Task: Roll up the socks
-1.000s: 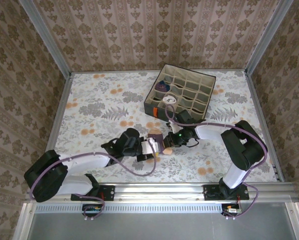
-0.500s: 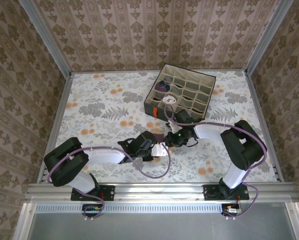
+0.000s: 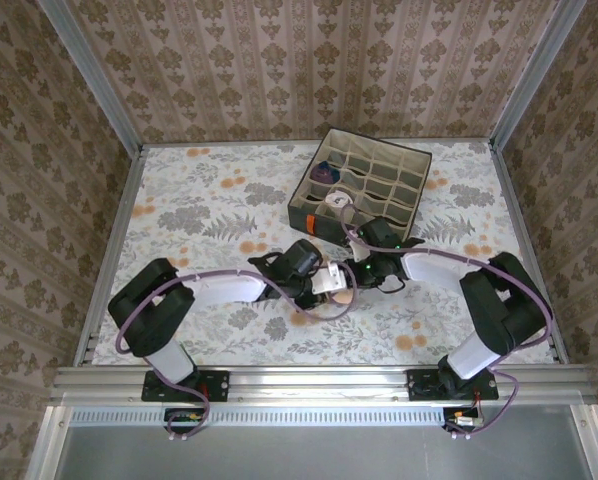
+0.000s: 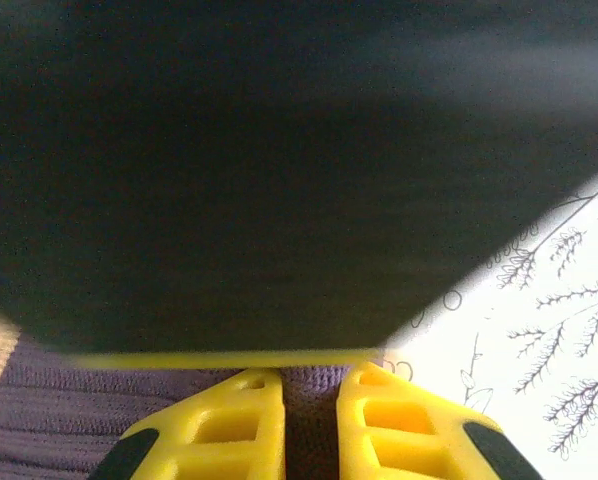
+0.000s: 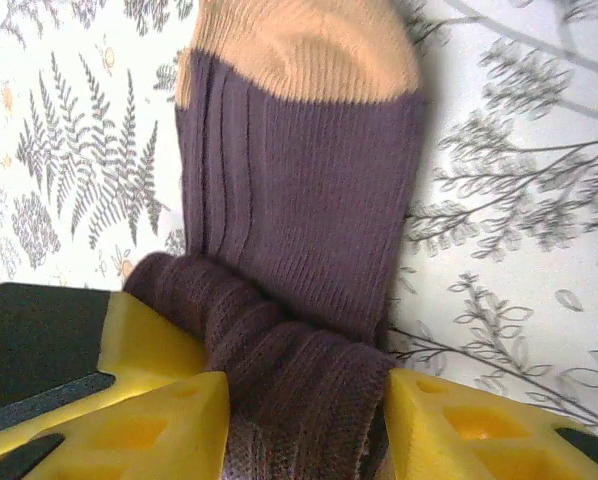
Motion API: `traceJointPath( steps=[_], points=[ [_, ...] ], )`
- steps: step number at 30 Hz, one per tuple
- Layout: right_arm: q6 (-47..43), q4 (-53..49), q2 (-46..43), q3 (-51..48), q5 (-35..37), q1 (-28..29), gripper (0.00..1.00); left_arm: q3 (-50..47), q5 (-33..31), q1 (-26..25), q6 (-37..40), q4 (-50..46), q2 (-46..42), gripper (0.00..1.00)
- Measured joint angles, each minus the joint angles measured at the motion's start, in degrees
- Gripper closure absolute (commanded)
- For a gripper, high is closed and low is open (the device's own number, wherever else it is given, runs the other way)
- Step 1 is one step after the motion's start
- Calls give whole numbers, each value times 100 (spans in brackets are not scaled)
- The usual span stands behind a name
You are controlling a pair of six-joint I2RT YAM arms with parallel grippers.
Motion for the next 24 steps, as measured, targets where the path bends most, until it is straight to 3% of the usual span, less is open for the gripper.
traceJointPath(
  steps=[9, 24],
  points=[
    [0, 345, -588, -238, -50, 81, 47, -114, 1631, 1115, -861, 177, 177, 99],
    [4, 726, 227, -114, -52, 81, 47, 44, 3095, 1650, -1163, 422, 848, 100]
  ],
)
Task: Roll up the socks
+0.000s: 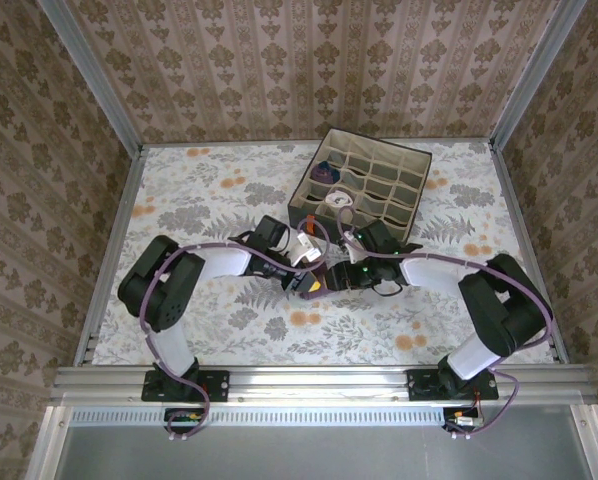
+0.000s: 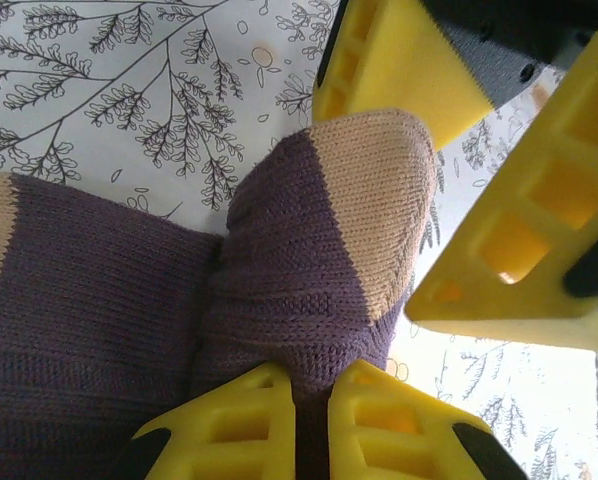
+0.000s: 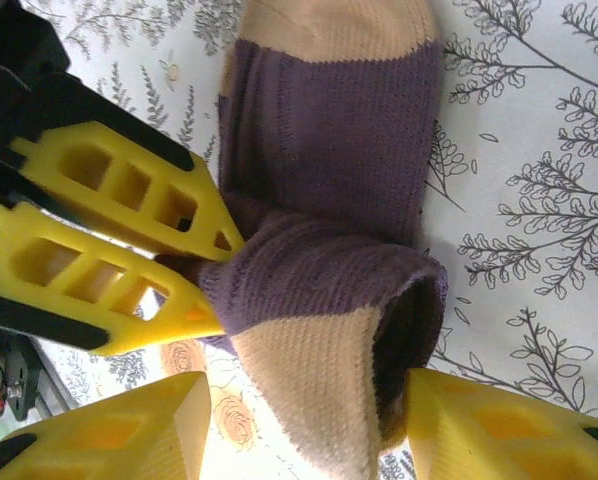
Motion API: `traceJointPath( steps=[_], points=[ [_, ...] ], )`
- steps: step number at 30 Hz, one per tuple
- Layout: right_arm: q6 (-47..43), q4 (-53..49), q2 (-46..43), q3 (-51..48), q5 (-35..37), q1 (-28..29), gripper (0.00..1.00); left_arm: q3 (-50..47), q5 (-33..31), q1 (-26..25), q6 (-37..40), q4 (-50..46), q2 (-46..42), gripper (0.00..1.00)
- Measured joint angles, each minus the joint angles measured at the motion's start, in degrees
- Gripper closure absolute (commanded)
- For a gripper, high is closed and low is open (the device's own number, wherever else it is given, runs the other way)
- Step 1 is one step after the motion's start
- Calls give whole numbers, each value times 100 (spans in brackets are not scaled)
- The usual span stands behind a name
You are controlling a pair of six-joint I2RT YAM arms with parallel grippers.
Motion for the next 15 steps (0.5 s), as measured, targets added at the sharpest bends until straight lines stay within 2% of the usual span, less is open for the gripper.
traceJointPath(
  steps=[4, 9, 12, 15],
  points=[
    [2, 90, 236, 109, -26, 0, 53, 0, 188, 50, -85, 118, 87, 100],
    [-33, 190, 358, 149, -254, -15, 72, 33, 275, 55, -96, 162, 155, 100],
    [-131, 153, 350, 146, -356, -39, 80, 44, 280, 31, -55, 157, 162, 100],
    [-223, -79, 216, 129, -350, -48, 84, 57, 195, -103, 87, 142, 133, 95]
  ],
)
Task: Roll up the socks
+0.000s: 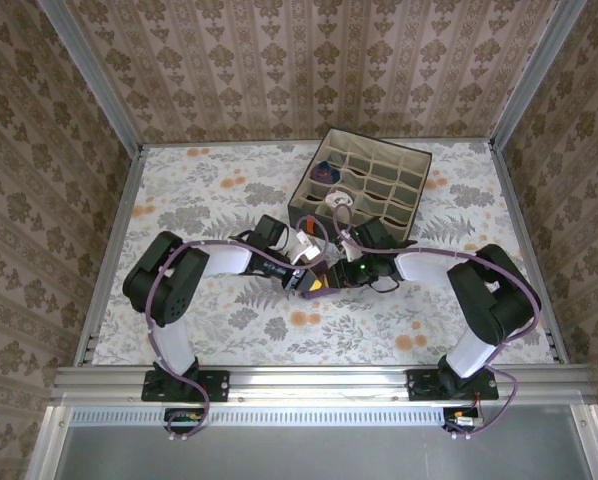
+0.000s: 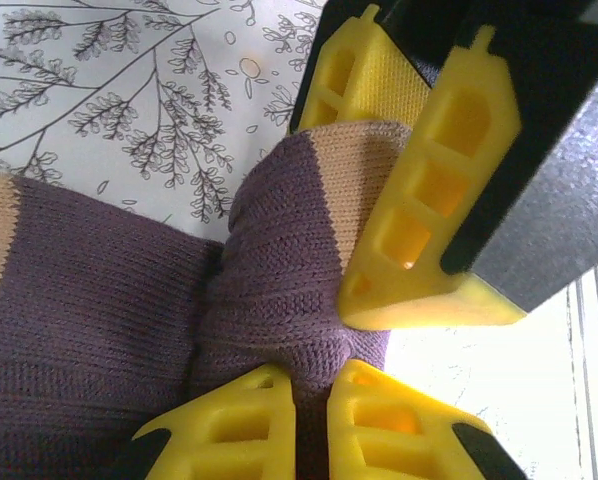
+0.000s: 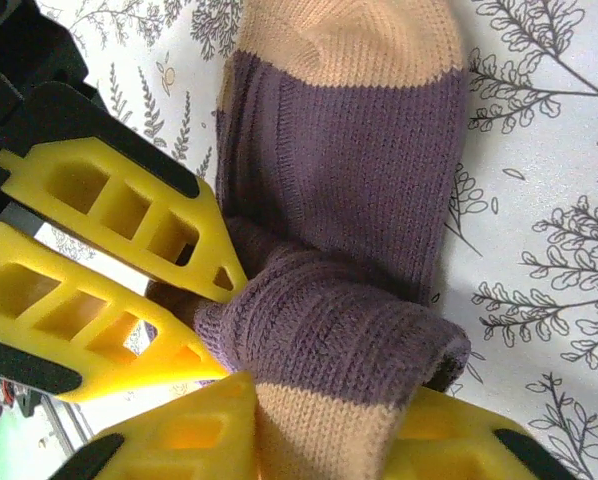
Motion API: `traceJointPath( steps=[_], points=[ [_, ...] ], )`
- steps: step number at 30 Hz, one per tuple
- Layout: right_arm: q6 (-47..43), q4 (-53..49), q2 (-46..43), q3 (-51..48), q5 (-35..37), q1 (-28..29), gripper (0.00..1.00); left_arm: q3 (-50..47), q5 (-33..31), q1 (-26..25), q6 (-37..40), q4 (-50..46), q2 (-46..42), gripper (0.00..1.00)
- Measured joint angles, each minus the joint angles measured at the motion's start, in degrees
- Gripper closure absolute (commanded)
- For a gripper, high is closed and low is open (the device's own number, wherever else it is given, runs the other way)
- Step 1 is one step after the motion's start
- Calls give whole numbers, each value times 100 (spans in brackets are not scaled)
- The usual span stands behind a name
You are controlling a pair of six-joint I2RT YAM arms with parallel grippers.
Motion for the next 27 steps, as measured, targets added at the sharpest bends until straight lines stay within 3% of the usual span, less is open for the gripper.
traceJointPath(
  steps=[10, 18, 22, 27],
  points=[
    [-11, -774, -531, -330, 4, 50, 89, -573, -1141, -859, 634, 155, -885, 71],
    [192, -833, -533, -326, 173, 72, 90, -1486, -2282, -992, 1158, 732, -2284, 64],
    [212, -935, -476, -229, 195, 74, 90, -1668, -3276, -1690, 1803, 1071, -2651, 57],
    [221, -1036, -310, -59, 195, 74, 90, -1731, -4240, -2345, 2413, 1329, -2476, 51]
  ],
)
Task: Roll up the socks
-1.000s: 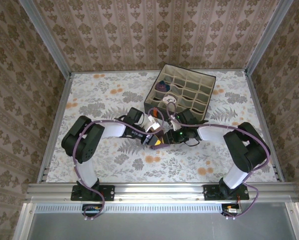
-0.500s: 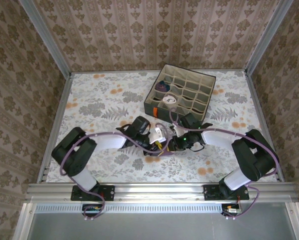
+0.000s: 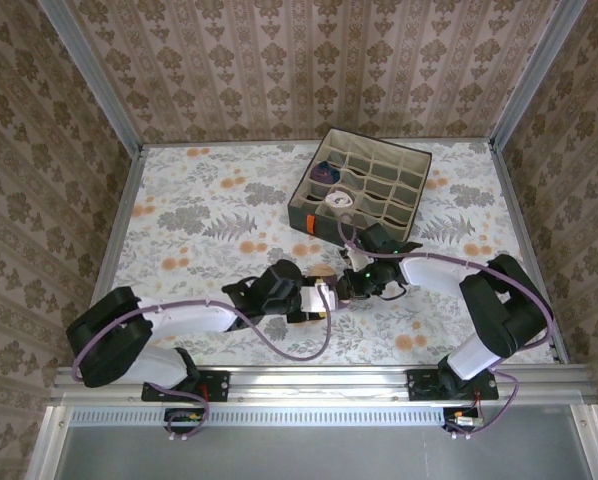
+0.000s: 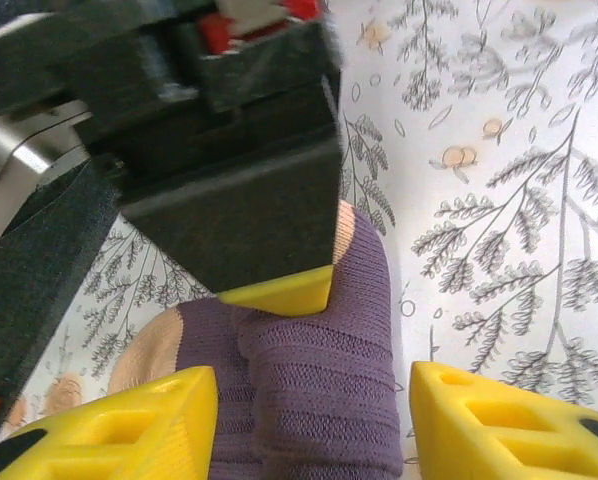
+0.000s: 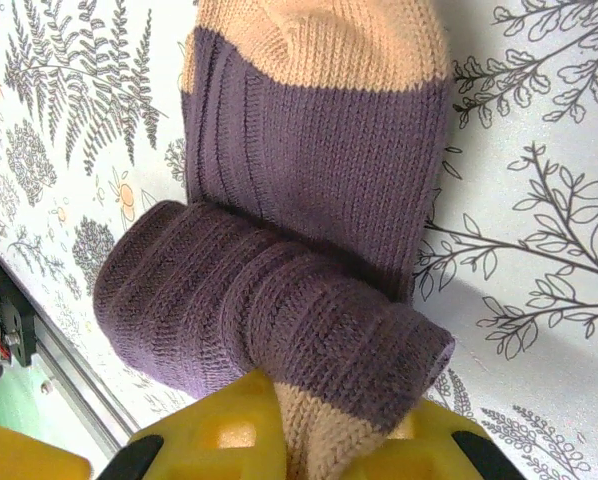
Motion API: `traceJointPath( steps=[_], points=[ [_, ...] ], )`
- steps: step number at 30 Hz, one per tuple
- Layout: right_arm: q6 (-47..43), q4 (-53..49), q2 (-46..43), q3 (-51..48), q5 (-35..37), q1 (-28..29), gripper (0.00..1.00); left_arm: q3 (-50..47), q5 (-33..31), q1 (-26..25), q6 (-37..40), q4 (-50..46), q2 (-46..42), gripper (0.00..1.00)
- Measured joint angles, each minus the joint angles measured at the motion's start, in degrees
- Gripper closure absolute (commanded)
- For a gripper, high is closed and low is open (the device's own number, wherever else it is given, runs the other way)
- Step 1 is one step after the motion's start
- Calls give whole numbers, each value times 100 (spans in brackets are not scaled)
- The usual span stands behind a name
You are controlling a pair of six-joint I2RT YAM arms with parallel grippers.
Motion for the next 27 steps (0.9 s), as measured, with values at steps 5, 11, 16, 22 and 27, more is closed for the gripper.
traceJointPath(
  steps=[5, 11, 16, 22, 27],
  points=[
    [0, -103, 79, 98, -2, 0, 88, 11, -483, -116, 216, 39, 586, 51],
    [-2, -157, 111, 131, 2, 2, 76, 229, -789, -136, 131, -46, 994, 86],
    [7, -236, 52, 127, 157, -2, 55, 374, -487, 24, -133, -247, 1003, 100],
    [15, -46, -748, -282, 455, -15, 48, 542, 1078, 920, -879, -299, 1222, 100],
    [22, 210, -1388, -485, 691, -42, 44, 708, 2245, 1460, -1460, -192, 1587, 100]
  ],
)
